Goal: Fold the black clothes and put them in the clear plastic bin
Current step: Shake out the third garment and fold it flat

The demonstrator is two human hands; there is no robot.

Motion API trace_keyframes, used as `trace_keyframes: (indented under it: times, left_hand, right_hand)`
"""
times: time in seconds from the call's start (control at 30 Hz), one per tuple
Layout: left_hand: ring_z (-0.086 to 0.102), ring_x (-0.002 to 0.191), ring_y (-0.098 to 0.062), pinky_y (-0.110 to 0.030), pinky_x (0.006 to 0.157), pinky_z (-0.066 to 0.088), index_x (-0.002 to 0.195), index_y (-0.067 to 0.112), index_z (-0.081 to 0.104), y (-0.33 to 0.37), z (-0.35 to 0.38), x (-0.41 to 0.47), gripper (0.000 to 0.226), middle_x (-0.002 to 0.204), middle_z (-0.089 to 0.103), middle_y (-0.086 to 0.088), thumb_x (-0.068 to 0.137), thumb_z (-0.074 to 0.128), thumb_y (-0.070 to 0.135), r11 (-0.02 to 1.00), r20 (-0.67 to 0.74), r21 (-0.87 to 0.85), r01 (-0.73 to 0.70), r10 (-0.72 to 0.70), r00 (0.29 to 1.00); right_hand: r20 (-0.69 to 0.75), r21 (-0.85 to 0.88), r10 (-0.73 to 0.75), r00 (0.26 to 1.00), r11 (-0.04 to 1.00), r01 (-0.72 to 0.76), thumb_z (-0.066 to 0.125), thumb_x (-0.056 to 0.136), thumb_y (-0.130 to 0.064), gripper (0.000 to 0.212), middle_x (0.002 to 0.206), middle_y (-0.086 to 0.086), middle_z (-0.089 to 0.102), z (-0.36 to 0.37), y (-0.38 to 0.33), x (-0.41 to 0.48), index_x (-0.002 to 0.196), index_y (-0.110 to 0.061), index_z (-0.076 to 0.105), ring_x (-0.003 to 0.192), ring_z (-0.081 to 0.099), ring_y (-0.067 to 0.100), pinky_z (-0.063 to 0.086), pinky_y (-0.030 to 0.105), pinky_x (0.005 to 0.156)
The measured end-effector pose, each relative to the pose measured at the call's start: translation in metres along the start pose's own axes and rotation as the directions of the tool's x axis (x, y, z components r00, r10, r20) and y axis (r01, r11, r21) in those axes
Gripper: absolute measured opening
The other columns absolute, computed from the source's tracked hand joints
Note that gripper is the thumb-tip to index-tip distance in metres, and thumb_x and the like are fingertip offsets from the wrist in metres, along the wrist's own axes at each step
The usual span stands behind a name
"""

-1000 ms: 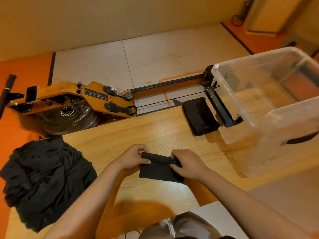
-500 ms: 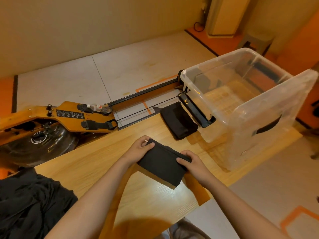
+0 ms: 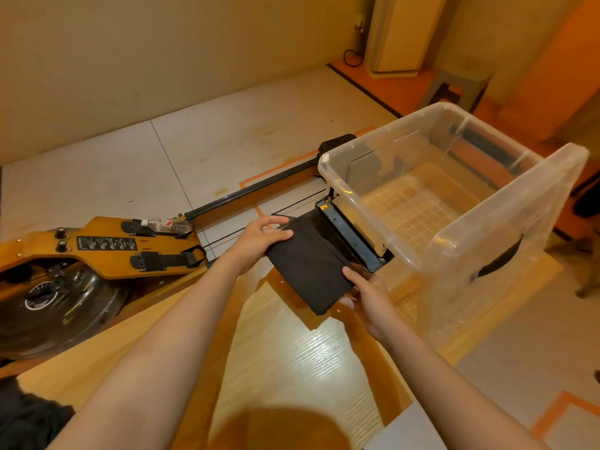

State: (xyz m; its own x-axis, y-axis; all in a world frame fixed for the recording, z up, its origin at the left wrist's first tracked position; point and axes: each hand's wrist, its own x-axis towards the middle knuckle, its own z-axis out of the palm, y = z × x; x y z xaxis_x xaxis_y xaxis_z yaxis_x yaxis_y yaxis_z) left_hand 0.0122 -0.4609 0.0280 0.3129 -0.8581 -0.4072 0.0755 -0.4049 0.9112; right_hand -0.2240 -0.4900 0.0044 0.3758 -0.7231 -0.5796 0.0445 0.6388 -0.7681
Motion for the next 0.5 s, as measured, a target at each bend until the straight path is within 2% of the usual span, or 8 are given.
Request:
trace_keyframes:
  times: [0.07, 0.2, 0.3, 0.4, 0.5]
  left_hand:
    - [0.064, 0.098, -0.017, -0.025, 0.073, 0.055, 0.121, 0.018, 0.062, 0.002, 0.002, 0.017, 0.034, 0.109, 0.065, -0.003, 0.088, 0.07, 0.02, 1.0, -0.043, 0.005, -0.013, 0.013, 0.999]
    - [0.063, 0.102, -0.017, -0.023, 0.073, 0.052, 0.115, 0.015, 0.065, -0.003, 0.008, 0.049, 0.029, 0.113, 0.063, 0.0, 0.087, 0.071, 0.018, 0.998, -0.082, 0.018, -0.055, 0.057, 0.995]
    - [0.061, 0.096, -0.012, -0.02, 0.076, 0.051, 0.113, 0.012, 0.065, -0.013, 0.015, 0.065, 0.026, 0.099, 0.063, 0.004, 0.088, 0.069, 0.016, 0.994, -0.082, 0.091, -0.065, 0.073, 0.994]
    - [0.062, 0.09, -0.012, -0.012, 0.07, 0.047, 0.112, 0.007, 0.064, -0.027, 0.021, 0.073, 0.024, 0.081, 0.063, 0.005, 0.088, 0.069, 0.013, 0.988, -0.077, 0.142, -0.053, 0.064, 0.995]
    - [0.063, 0.087, -0.009, -0.015, 0.068, 0.048, 0.107, 0.011, 0.063, -0.034, 0.023, 0.075, 0.021, 0.09, 0.068, 0.0, 0.088, 0.07, 0.017, 0.983, -0.09, 0.162, -0.082, 0.098, 0.991]
  right_hand:
    - [-0.037, 0.047, -0.025, 0.999, 0.999, 0.027, 0.066, 0.09, -0.019, 0.037, 0.11, 0.005, 0.07, 0.002, -0.001, 0.008, 0.125, -0.012, 0.056, 0.095, 0.071, 0.017, 0.058, 0.04, 0.084]
    - [-0.149, 0.095, -0.074, 0.986, 0.992, 0.089, 0.067, 0.088, -0.015, 0.042, 0.115, 0.007, 0.067, 0.009, 0.002, 0.022, 0.128, -0.011, 0.053, 0.093, 0.07, 0.015, 0.06, 0.028, 0.075]
    - [-0.279, 0.026, -0.105, 0.955, 0.993, 0.117, 0.069, 0.087, -0.015, 0.047, 0.118, 0.011, 0.065, 0.012, 0.01, 0.032, 0.13, -0.008, 0.052, 0.1, 0.066, 0.019, 0.059, 0.025, 0.075]
    - [-0.314, -0.027, -0.117, 0.942, 0.993, 0.115, 0.063, 0.092, -0.012, 0.026, 0.101, 0.007, 0.069, 0.014, 0.016, 0.033, 0.117, -0.008, 0.059, 0.09, 0.067, 0.015, 0.055, 0.016, 0.059]
    - [-0.349, -0.006, -0.114, 0.93, 0.993, 0.119, 0.06, 0.093, -0.01, 0.009, 0.091, 0.003, 0.068, 0.018, 0.017, 0.031, 0.1, -0.016, 0.06, 0.083, 0.067, 0.011, 0.051, 0.014, 0.053]
